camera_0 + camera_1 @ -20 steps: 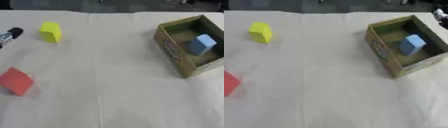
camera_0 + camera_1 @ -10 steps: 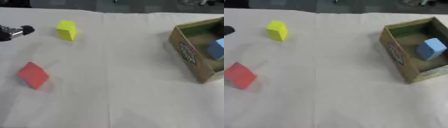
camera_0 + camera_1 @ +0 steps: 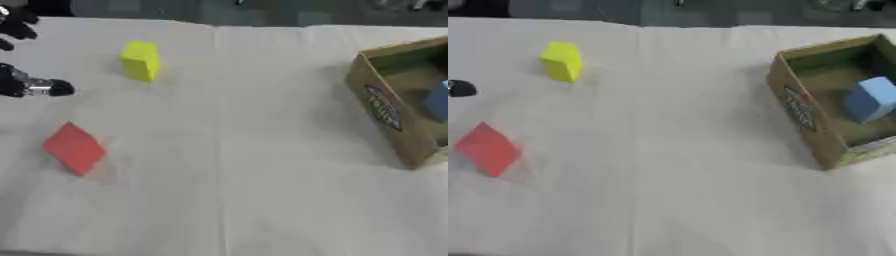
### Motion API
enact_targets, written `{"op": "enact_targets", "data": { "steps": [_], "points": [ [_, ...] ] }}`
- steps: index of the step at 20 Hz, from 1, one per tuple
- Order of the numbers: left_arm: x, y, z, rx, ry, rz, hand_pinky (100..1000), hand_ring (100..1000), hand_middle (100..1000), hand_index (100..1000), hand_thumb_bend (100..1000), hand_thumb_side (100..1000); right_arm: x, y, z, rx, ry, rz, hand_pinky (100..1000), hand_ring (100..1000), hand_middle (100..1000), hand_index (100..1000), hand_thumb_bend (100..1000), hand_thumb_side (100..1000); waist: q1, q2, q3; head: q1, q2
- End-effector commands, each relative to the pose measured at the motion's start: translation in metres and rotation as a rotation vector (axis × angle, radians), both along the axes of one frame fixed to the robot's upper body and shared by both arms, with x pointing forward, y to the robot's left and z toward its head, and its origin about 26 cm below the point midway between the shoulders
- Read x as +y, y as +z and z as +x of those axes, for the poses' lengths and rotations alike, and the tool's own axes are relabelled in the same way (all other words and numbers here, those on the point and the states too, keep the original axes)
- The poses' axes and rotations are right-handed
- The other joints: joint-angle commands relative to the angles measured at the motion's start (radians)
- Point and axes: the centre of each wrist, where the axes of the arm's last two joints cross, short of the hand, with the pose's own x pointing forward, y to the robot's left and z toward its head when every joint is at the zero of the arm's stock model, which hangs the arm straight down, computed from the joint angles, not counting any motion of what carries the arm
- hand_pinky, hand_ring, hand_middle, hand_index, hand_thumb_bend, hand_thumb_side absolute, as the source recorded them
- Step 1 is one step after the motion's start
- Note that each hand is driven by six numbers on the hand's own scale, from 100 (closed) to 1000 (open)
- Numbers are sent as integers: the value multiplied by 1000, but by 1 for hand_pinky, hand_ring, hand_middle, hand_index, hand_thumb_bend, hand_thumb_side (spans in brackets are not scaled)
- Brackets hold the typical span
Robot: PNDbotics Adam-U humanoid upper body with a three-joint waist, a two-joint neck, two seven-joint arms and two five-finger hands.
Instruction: Pick up the objects with one hand, pass them to the other hand, and then place them into the box on the other side of the table.
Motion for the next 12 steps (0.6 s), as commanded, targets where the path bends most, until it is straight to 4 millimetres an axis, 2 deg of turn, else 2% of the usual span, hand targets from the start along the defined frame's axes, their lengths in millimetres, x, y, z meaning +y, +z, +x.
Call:
{"op": "enact_targets", "data": {
  "steps": [1, 6, 12],
  "points": [
    [9, 17, -10, 32, 0, 68, 822, 837, 702, 844, 894, 335, 0, 13, -4, -28, -7, -36, 1000, 843, 817, 898, 100, 615, 15, -22, 0, 3, 0],
    [9, 17, -17, 118, -1, 142, 840, 844, 711, 841, 931, 398, 0, 12, -5, -16, -12, -47, 1000, 842, 817, 897, 100, 617, 22, -24, 3, 5, 2],
    [-2, 10, -15, 206, 28, 210, 832, 797, 679, 819, 946, 461, 0, 8, -5, 0, -19, -59, 1000, 842, 816, 895, 100, 621, 28, -25, 3, 12, 3]
  ]
}}
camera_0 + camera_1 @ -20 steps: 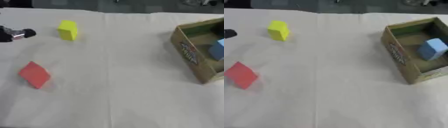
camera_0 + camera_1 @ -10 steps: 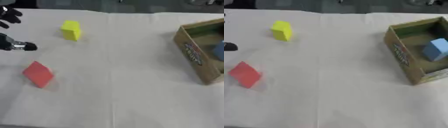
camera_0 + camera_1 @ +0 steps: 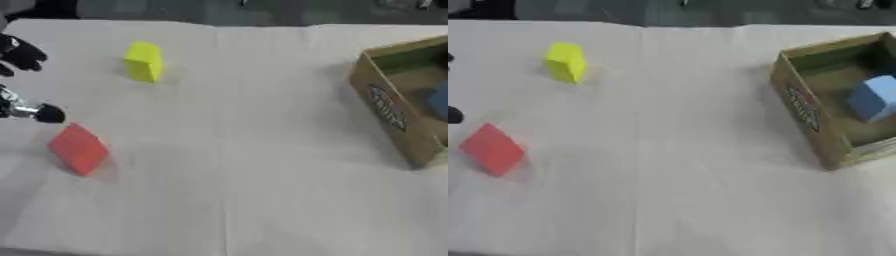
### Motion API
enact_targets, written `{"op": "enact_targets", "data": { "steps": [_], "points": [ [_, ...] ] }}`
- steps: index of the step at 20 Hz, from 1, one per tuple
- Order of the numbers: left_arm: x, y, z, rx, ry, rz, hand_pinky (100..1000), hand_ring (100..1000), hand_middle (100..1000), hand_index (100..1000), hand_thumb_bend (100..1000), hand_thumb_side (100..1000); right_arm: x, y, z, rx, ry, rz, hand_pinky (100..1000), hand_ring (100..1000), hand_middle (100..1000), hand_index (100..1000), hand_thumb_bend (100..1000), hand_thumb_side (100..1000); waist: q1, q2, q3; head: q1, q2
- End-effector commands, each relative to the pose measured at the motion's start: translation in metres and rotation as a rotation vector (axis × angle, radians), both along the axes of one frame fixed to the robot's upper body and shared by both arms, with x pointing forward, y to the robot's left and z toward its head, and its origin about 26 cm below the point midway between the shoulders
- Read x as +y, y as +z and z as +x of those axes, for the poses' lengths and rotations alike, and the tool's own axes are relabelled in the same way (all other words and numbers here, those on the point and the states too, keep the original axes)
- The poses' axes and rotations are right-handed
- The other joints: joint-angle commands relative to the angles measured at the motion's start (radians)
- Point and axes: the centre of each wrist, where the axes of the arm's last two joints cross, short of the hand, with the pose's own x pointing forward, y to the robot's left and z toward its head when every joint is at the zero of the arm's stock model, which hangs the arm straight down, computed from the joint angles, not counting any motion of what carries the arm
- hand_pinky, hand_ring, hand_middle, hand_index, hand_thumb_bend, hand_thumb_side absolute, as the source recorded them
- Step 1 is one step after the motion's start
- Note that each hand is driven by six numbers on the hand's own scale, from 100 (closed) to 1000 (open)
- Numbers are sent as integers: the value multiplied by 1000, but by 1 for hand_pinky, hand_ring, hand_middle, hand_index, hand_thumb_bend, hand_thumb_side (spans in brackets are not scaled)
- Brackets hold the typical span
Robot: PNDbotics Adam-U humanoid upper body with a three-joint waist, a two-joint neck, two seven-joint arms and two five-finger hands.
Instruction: Pick up the objects with one hand, pass them to the other hand, and then place them into the box on the other side of the table.
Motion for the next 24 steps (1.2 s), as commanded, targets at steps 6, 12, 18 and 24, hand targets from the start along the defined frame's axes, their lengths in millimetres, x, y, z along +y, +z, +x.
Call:
{"op": "enact_targets", "data": {
  "steps": [6, 12, 18, 24],
  "points": [
    [-10, -8, 10, 69, 133, 77, 835, 793, 670, 813, 994, 407, 4, 10, -1, -4, 6, -51, 1000, 841, 815, 894, 100, 626, 23, -25, -3, 19, 4],
    [-15, -25, 25, 88, 226, 89, 835, 790, 663, 809, 1000, 389, 5, 7, -1, 12, 4, -60, 1000, 840, 813, 893, 100, 630, 27, -24, -6, 40, 4],
    [-17, -30, 29, 110, 243, 63, 806, 765, 626, 782, 1000, 445, 6, 5, 1, 24, 9, -67, 1000, 840, 812, 891, 100, 635, 32, -25, -3, 46, 3],
    [-19, -33, 29, 124, 238, 62, 815, 771, 631, 785, 1000, 468, 6, 5, 1, 28, 15, -70, 1000, 839, 811, 891, 100, 637, 31, -26, -2, 47, 2]
  ]
}}
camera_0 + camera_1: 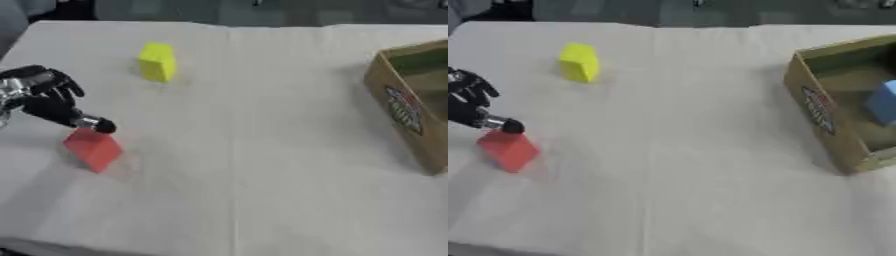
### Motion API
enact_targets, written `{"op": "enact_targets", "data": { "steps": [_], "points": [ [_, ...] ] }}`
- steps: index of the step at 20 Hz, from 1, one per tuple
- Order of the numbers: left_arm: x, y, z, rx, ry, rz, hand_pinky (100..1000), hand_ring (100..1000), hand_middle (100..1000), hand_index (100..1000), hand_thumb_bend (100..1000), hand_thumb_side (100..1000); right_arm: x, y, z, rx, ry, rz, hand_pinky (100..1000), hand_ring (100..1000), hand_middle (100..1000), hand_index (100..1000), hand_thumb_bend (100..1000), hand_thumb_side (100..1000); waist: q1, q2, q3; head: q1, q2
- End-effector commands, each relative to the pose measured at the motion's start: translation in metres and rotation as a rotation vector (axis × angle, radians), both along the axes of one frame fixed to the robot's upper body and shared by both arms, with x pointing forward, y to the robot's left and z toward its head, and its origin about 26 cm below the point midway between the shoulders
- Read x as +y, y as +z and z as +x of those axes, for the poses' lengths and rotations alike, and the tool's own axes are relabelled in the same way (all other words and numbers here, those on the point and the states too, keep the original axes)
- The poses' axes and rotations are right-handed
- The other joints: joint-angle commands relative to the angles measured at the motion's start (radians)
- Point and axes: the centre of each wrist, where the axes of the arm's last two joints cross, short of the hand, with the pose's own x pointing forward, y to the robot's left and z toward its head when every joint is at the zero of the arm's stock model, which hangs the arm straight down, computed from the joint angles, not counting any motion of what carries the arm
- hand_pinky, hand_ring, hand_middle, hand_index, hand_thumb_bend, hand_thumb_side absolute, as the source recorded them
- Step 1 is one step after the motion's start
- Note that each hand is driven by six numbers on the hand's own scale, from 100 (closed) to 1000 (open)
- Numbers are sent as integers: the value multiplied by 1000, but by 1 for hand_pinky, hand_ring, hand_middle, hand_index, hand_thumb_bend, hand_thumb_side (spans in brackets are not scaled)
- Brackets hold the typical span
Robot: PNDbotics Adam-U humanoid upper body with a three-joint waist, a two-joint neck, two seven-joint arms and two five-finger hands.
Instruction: Pick up the objects with one hand, pass them to the other hand, and then place them into the box on the other side of the table.
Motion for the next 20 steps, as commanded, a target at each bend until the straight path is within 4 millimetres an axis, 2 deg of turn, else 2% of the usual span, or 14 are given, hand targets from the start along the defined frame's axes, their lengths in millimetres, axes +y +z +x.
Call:
{"op": "enact_targets", "data": {
  "steps": [1, 12, 20],
  "points": [
    [4, 11, -1, -12, 16, 14, 816, 772, 631, 784, 1000, 469, 1, 11, -2, -21, 3, -33, 1000, 839, 811, 890, 100, 637, 11, -26, 2, 4, 2],
    [13, 8, -16, 67, 20, 29, 822, 776, 636, 785, 1000, 444, 0, 10, -2, -12, -9, -37, 1000, 838, 807, 887, 100, 642, 22, -24, 3, 10, 3],
    [19, 2, -19, 116, 40, 31, 824, 779, 640, 786, 1000, 437, 0, 9, -2, -7, -12, -37, 1000, 838, 806, 889, 100, 643, 26, -25, 2, 12, 4]
  ]
}}
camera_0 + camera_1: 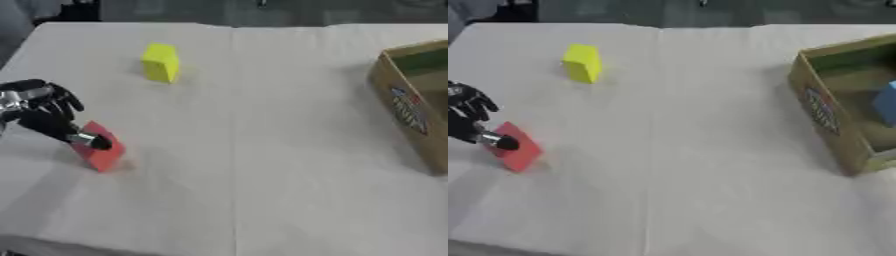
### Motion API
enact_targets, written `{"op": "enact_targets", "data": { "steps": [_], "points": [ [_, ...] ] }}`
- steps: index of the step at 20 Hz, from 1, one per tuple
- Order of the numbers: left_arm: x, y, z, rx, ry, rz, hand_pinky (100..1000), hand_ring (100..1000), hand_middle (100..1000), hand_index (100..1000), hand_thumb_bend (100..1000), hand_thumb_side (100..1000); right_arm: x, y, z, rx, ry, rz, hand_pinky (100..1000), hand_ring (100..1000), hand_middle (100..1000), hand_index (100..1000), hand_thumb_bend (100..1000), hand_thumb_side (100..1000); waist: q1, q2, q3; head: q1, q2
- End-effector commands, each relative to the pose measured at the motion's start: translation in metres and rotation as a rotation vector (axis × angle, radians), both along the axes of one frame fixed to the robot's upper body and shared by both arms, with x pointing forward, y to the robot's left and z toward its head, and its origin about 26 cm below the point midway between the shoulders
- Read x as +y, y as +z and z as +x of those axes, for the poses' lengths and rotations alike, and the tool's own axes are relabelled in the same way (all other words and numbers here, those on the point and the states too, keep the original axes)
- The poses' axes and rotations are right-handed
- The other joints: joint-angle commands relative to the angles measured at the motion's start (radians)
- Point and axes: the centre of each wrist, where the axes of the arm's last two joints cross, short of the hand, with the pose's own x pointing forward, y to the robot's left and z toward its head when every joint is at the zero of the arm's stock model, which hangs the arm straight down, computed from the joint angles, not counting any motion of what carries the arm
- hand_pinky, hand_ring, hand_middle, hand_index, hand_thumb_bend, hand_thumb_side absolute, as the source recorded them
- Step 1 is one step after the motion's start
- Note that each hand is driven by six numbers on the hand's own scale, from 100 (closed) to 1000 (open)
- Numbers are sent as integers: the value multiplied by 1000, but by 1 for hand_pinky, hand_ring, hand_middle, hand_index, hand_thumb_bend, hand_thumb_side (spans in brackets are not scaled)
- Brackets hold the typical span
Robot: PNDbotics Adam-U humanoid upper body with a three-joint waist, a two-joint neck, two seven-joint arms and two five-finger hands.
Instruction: Pick up the objects with one hand, pass them to the other hand, and then place them into the box on the other side of the table.
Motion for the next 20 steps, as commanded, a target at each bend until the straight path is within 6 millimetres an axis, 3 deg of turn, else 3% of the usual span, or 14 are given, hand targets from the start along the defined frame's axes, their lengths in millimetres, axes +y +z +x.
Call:
{"op": "enact_targets", "data": {
  "steps": [1, 20],
  "points": [
    [9, 9, -3, 30, 40, 25, 824, 779, 640, 786, 1000, 438, 0, 13, -2, -21, -2, -38, 1000, 838, 806, 889, 100, 643, 13, -25, -1, 4, 4],
    [5, -11, 12, 110, 51, 60, 810, 778, 641, 785, 1000, 473, 0, 8, -1, -3, -4, -38, 1000, 841, 813, 888, 100, 626, 15, -24, -6, 8, 25]
  ]
}}
